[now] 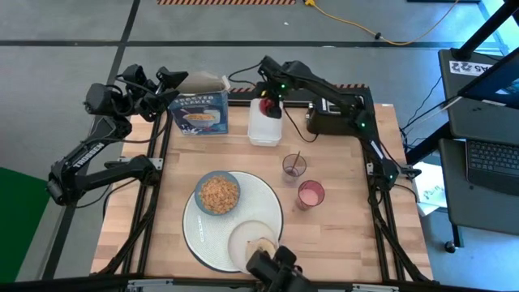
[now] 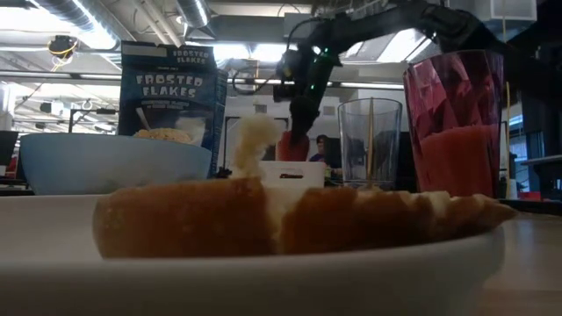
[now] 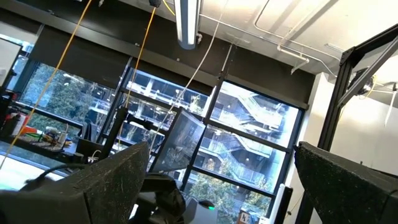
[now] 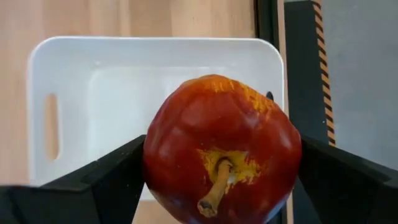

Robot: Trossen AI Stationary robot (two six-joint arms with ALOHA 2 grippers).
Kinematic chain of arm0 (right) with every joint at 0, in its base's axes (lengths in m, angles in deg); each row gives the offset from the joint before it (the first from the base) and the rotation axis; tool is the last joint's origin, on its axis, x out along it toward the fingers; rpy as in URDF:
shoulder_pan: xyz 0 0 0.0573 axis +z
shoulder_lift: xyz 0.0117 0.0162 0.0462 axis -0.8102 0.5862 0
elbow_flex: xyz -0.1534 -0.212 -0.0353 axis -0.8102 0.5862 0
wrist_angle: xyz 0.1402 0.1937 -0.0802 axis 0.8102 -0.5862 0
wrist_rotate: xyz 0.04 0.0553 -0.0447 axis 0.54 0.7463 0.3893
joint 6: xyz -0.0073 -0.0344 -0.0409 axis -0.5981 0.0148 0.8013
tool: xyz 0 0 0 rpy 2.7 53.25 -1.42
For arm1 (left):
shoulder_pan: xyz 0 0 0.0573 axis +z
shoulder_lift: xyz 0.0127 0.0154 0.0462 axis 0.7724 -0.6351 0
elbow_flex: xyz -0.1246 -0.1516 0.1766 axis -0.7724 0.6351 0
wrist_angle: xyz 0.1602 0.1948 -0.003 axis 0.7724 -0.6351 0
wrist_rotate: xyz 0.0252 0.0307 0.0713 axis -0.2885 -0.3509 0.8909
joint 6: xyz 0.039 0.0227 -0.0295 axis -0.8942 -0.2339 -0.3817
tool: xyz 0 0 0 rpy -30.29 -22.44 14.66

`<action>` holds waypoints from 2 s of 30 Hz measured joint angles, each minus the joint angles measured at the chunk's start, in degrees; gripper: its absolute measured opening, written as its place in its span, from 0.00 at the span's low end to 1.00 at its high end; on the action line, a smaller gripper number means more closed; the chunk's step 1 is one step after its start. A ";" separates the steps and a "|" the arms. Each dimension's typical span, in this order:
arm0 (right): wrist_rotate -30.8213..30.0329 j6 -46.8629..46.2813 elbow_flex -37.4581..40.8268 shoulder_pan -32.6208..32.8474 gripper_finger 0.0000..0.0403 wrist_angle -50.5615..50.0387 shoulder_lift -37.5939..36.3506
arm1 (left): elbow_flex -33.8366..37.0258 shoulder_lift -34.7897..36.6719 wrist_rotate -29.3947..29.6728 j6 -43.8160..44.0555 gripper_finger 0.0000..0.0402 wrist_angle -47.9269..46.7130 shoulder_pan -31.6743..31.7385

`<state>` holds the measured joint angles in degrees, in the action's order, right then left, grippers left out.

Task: Arrange a breakfast setting
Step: Put the red apple into the white plate

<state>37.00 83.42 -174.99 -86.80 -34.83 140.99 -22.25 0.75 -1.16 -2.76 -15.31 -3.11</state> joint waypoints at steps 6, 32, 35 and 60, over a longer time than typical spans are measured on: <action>-1.84 -2.13 0.02 3.44 0.90 -3.18 -5.06 | 0.00 0.00 0.01 0.02 0.97 -0.02 0.00; -2.87 -22.19 0.00 26.85 0.90 -6.08 -11.83 | 0.00 0.01 0.02 0.00 0.97 -0.01 0.01; -2.72 -24.94 0.00 29.66 0.90 -2.94 -11.83 | 0.00 0.01 0.02 0.01 0.97 0.00 0.00; -3.59 -42.68 0.02 46.70 0.89 17.11 -5.21 | 0.00 0.01 -0.02 0.02 0.97 -0.02 0.01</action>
<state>33.41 40.75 -174.98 -40.11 -17.71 135.78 -22.25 0.76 -1.19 -2.74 -15.33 -3.10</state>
